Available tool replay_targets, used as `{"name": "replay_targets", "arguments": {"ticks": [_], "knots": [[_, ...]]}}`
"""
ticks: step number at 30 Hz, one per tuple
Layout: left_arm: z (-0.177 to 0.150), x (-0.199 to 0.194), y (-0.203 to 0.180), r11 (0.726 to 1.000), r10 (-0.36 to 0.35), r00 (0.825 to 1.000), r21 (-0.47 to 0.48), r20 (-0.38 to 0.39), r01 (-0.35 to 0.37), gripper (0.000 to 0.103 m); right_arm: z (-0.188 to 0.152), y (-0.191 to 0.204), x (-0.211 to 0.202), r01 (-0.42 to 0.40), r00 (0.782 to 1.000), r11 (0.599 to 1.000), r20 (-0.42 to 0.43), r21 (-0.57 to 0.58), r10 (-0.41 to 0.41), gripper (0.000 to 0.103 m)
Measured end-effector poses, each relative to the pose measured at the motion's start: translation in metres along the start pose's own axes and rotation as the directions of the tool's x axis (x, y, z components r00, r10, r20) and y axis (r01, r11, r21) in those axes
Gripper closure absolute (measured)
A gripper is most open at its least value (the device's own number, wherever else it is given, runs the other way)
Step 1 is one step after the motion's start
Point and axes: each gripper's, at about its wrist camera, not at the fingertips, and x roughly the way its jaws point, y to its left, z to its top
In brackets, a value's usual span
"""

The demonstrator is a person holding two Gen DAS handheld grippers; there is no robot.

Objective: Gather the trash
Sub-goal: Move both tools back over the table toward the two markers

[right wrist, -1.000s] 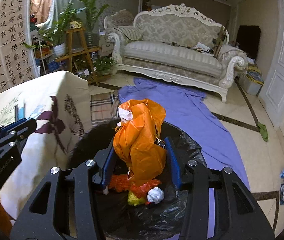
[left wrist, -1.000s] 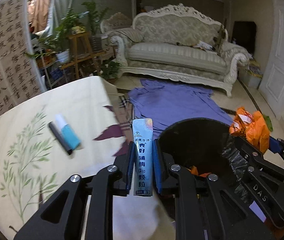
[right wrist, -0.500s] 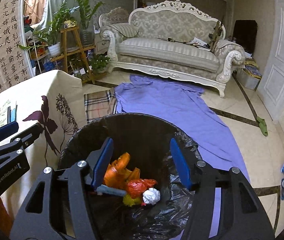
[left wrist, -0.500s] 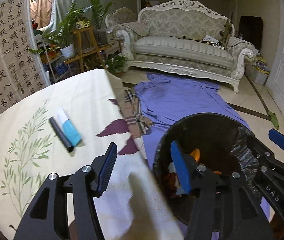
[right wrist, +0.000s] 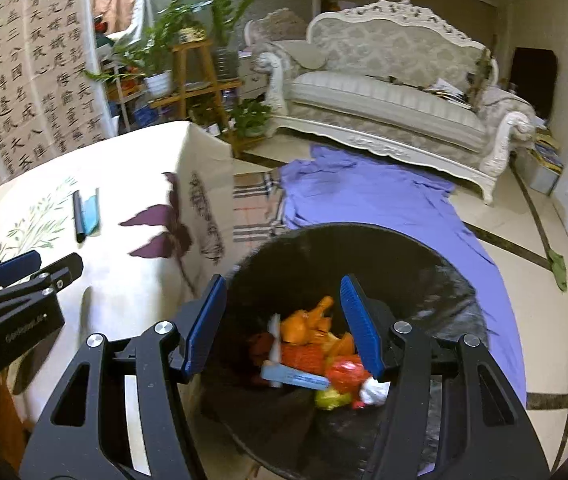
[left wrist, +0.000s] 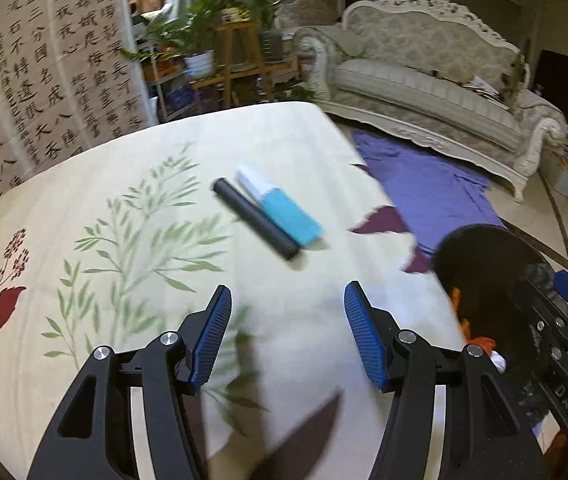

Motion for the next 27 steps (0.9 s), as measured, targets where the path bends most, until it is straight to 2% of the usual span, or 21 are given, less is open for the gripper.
{"name": "replay_targets", "arguments": {"ticks": [4,13,21,24,27], "knots": [[0.011,0.009,0.015,0.999,0.023,1.000,-0.028,-0.005,-0.023,0.045,0.012,0.016,0.006,-0.029,1.000,0.999,0.001,-0.022,0.029,0.045],[0.034,0.034,0.031,0.997,0.029,0.999,-0.066,-0.031,-0.031,0.041,0.026,0.040,0.020,-0.067,0.998,0.997,-0.012,-0.045,0.066,0.045],[0.031,0.039,0.041,0.997,0.016,0.998,-0.070,-0.056,-0.020,0.041,0.029,0.050,0.023,-0.071,0.997,0.995,-0.029,-0.068,0.069,0.045],[0.030,0.038,0.047,0.997,0.006,0.999,-0.075,-0.054,-0.010,0.051,0.032,0.053,0.022,-0.077,0.997,0.994,-0.028,-0.076,0.075,0.045],[0.026,0.035,0.053,0.999,0.013,0.999,-0.048,-0.039,-0.015,0.073,0.035,0.058,0.023,-0.085,0.996,0.992,-0.028,-0.088,0.083,0.045]]}}
